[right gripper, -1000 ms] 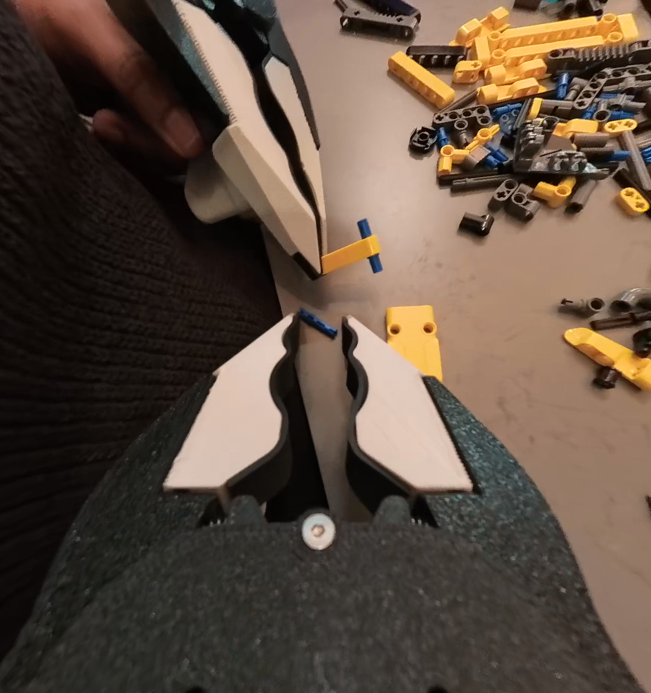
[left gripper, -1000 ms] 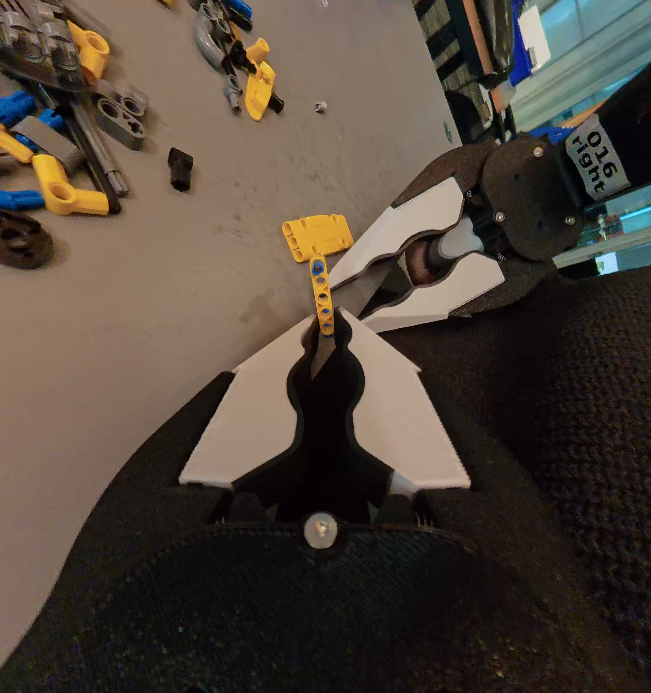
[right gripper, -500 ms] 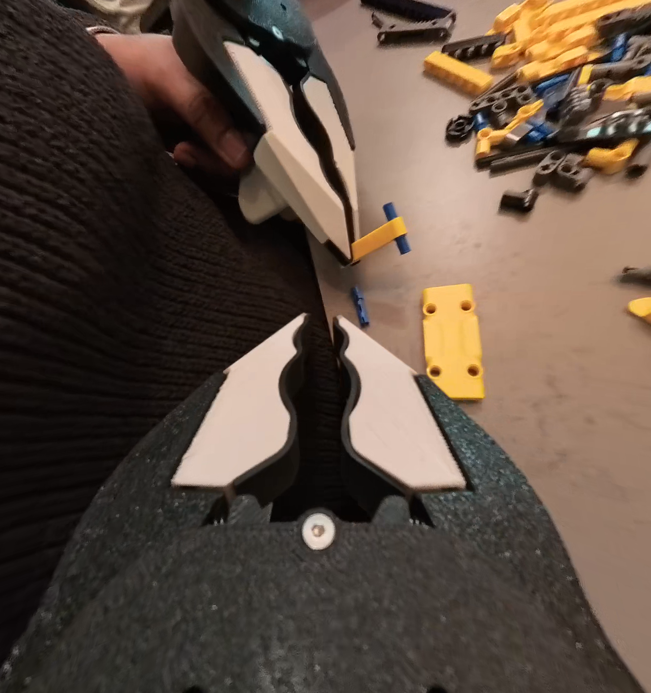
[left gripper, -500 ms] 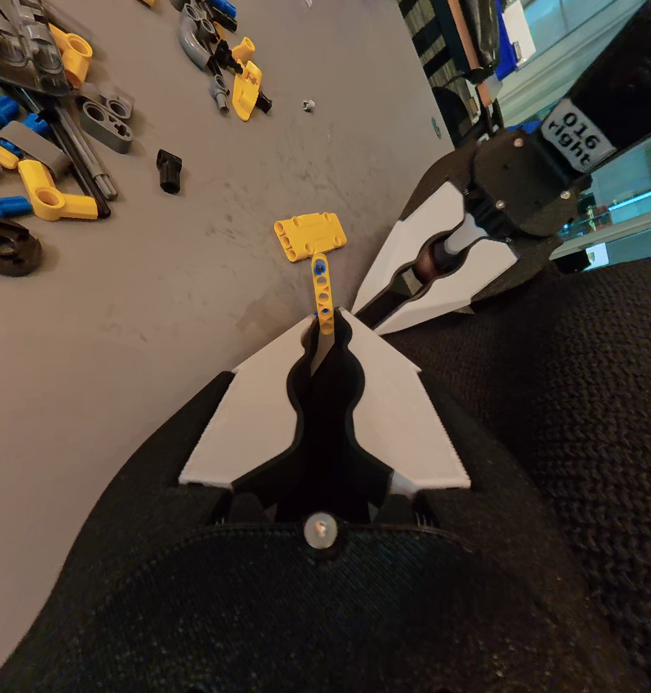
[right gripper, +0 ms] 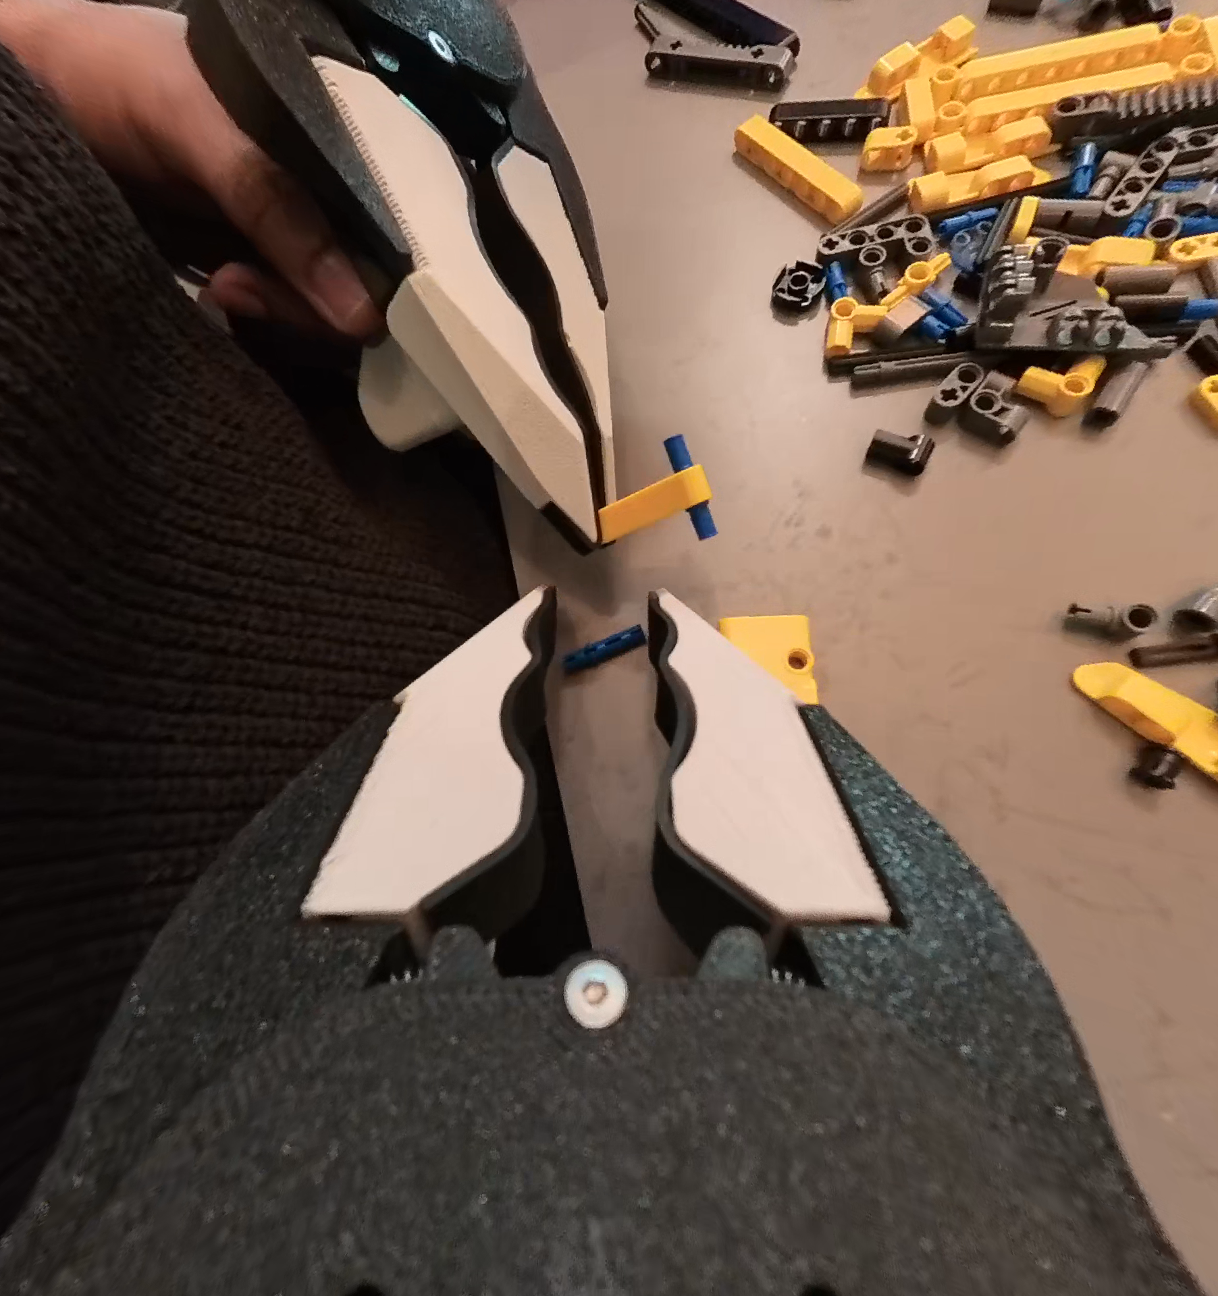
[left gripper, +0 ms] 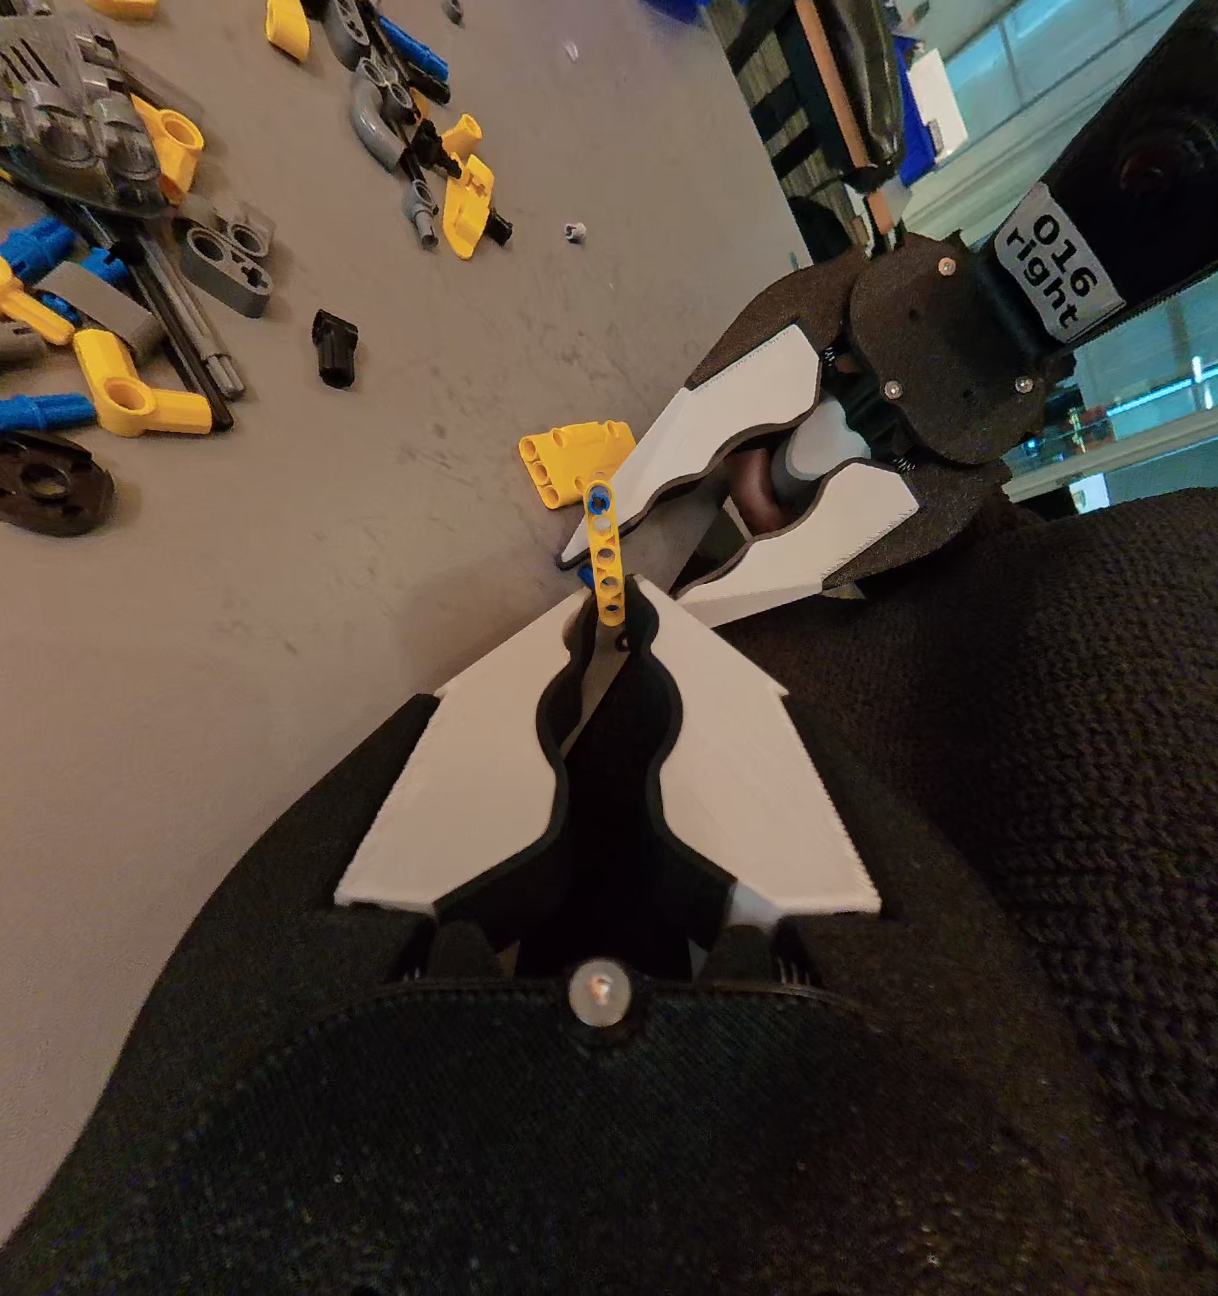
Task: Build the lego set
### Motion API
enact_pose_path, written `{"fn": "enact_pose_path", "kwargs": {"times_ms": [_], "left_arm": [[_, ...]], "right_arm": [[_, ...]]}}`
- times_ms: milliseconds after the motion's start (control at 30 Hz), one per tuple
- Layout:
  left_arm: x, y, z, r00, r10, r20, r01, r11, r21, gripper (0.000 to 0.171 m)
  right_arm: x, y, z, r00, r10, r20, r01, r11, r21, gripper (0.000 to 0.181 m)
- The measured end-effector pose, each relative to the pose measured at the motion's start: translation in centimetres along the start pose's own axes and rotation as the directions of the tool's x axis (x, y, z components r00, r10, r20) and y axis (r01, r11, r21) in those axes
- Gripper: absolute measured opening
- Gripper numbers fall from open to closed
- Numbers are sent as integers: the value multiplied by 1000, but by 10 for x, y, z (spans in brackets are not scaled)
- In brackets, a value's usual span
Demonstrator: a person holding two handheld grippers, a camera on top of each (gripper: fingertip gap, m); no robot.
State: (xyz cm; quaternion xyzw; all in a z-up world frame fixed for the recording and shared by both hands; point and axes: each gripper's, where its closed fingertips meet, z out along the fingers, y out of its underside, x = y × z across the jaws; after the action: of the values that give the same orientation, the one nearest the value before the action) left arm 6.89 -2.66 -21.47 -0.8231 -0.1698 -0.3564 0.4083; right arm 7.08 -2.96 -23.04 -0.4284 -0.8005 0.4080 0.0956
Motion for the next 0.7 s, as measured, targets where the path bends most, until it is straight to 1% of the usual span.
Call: {"fn": "enact_pose_path", "kwargs": {"times_ms": [100,167,233,333,533,700], "left_arm": [[0,-2,-1,1000,-12,-15,12,1000,10,4],[0,-1,-1,1000,-8,-15,8,1000,10,5],[2,0,1,1000,-1,-18,1,1000,13,5],[4,1,3,1000,1,-29,-1,1000,11,5],[4,0,2,999,-8,-38,9,1000,29,5],[3,-1,2,999,-17,-45,18,999,38,5]], "right_arm": [[3,-4,-8,999,1,-40,1,999,53,28],[4,-4,-16,998,29,-63,-24,996,84,27],[-2,3,-18,996,76,-40,-74,995,60,22],[-6,13,-14,992,113,-48,-113,994,0,22],[-4,7,-4,995,21,-95,-24,999,-28,22],[0,5,0,990,-64,-129,61,998,-29,15]]}}
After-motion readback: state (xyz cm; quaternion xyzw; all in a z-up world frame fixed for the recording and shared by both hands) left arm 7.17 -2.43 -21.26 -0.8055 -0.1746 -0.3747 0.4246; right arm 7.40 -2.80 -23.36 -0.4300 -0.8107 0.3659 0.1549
